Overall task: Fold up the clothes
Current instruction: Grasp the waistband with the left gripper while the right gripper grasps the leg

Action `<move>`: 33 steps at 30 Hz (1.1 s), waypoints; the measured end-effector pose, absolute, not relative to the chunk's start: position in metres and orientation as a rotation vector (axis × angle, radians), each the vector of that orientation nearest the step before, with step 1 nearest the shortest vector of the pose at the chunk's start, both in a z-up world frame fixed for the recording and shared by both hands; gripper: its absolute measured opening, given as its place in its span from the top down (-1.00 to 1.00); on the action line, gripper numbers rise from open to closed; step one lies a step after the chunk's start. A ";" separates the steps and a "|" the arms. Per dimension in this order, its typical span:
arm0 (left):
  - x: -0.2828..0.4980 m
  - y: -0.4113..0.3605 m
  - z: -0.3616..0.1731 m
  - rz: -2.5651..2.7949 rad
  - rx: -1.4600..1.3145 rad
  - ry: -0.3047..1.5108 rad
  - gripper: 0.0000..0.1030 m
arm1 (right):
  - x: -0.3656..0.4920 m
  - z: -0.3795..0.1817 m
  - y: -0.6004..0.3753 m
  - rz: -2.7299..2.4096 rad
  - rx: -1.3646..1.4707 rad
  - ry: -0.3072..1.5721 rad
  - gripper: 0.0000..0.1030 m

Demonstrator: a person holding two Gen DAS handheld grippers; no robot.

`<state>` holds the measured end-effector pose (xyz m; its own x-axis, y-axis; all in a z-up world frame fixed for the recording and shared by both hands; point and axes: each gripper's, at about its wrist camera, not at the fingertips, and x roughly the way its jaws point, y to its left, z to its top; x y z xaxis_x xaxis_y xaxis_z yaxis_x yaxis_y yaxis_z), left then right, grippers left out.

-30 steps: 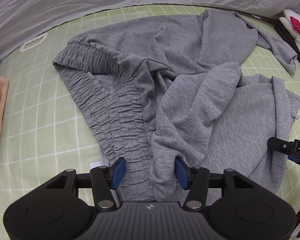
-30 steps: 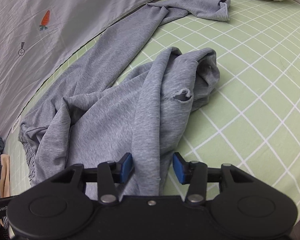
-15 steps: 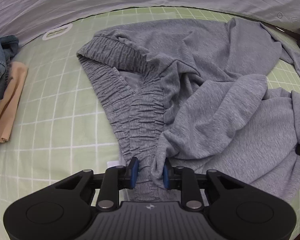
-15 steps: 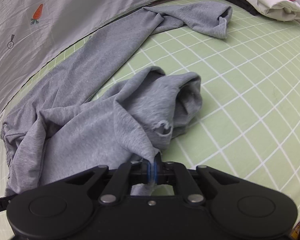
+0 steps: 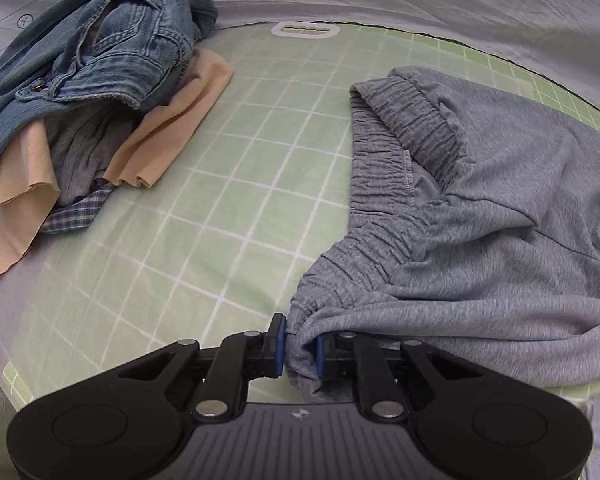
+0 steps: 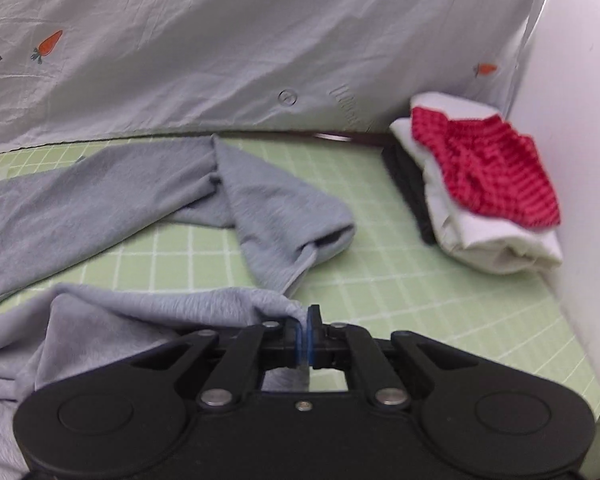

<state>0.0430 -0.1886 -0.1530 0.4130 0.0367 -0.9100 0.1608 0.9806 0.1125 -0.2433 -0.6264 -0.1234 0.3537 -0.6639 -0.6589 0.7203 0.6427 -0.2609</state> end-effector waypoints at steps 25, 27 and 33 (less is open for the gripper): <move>0.046 -0.210 -0.163 0.054 0.149 1.186 0.67 | -0.281 -0.198 -0.687 -0.704 0.371 0.962 0.97; 0.057 -0.212 -0.163 0.059 0.145 1.175 0.68 | -0.266 -0.193 -0.695 -0.706 0.287 0.966 0.97; 0.096 -0.213 -0.143 0.077 0.100 1.093 0.71 | -0.223 -0.142 -0.735 -0.838 -0.014 0.847 0.98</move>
<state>0.0962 -0.2134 -0.1431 0.4578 0.1118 -0.8820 -0.0130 0.9928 0.1191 -0.2225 -0.7348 -0.1423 0.3700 -0.6585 -0.6553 0.6483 0.6883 -0.3256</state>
